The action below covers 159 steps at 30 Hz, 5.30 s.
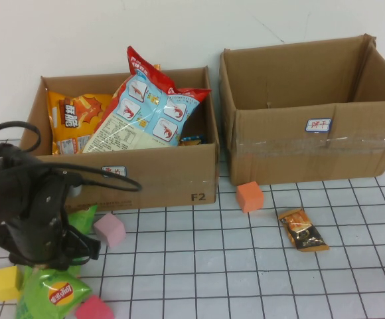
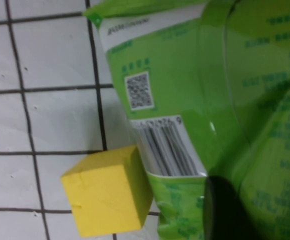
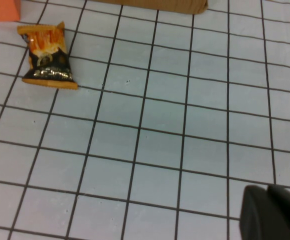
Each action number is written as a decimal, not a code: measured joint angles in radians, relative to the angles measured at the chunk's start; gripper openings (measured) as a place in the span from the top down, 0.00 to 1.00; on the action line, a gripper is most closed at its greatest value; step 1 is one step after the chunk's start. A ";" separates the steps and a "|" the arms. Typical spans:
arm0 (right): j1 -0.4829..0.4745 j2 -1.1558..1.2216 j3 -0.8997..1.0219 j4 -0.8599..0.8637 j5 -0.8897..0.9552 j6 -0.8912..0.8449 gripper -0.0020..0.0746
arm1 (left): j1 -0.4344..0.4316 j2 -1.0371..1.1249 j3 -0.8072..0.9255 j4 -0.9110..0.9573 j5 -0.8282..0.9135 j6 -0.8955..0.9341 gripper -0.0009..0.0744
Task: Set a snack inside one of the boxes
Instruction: Pick up the potato chip, then place the potato chip in the potato chip box, then pick up the biscuit, then place the biscuit in the biscuit box
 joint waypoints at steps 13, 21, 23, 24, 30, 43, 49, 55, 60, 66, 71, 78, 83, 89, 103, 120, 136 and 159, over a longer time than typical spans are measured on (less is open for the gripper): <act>0.000 0.000 0.000 0.000 -0.005 0.000 0.98 | 0.000 -0.091 -0.112 -0.143 0.140 0.154 0.70; 0.000 0.000 0.000 0.000 -0.007 0.000 0.98 | 0.000 -0.209 -0.437 -0.179 0.300 0.397 0.70; 0.000 0.000 0.000 0.000 -0.007 0.000 0.98 | 0.000 -0.209 -0.492 -0.132 0.246 0.423 0.70; 0.000 0.000 0.000 0.000 -0.007 0.000 0.98 | 0.000 -0.206 -0.516 -0.106 0.205 0.434 0.70; 0.000 0.000 0.000 0.000 -0.007 0.000 0.98 | 0.000 -0.102 -0.586 0.032 -0.047 0.558 0.70; 0.000 0.000 0.000 0.002 0.006 -0.023 0.98 | -0.004 0.268 -0.616 0.224 -0.235 0.669 0.70; 0.000 0.000 0.000 0.002 0.007 -0.054 0.98 | -0.022 0.271 -0.620 0.249 -0.193 0.609 0.43; 0.000 0.000 0.000 0.008 0.007 -0.068 0.98 | -0.032 0.173 -0.601 0.213 -0.141 0.602 0.27; 0.000 0.000 0.000 0.054 0.007 -0.098 0.98 | -0.032 0.007 -0.600 0.172 -0.130 0.602 0.26; 0.000 0.033 0.000 0.253 0.007 -0.327 0.98 | -0.032 -0.198 -0.600 0.054 -0.092 0.558 0.36; 0.000 0.144 0.000 0.503 0.000 -0.620 0.98 | -0.032 -0.323 -0.600 -0.041 -0.040 0.505 0.75; 0.000 0.377 -0.066 0.806 -0.022 -0.975 0.84 | -0.032 -0.461 -0.488 -0.162 -0.090 0.504 0.97; 0.000 0.602 -0.154 0.978 -0.072 -1.206 0.49 | -0.032 -0.635 -0.233 -0.265 -0.249 0.503 0.99; 0.046 0.908 -0.296 1.124 -0.105 -1.393 0.25 | -0.032 -0.823 0.049 -0.296 -0.337 0.503 0.99; 0.231 1.285 -0.536 1.169 -0.259 -1.513 0.22 | -0.032 -0.955 0.206 -0.356 -0.322 0.503 0.99; 0.231 1.335 -0.550 1.149 -0.135 -1.488 0.71 | -0.032 -0.955 0.206 -0.405 -0.286 0.507 0.99; 0.231 0.920 -0.634 1.154 -0.214 -1.495 0.73 | -0.032 -0.955 0.206 -0.409 -0.286 0.510 0.99; 0.231 1.162 -1.041 1.509 -0.358 -1.510 0.42 | -0.032 -0.987 0.206 -0.262 -0.218 0.483 0.99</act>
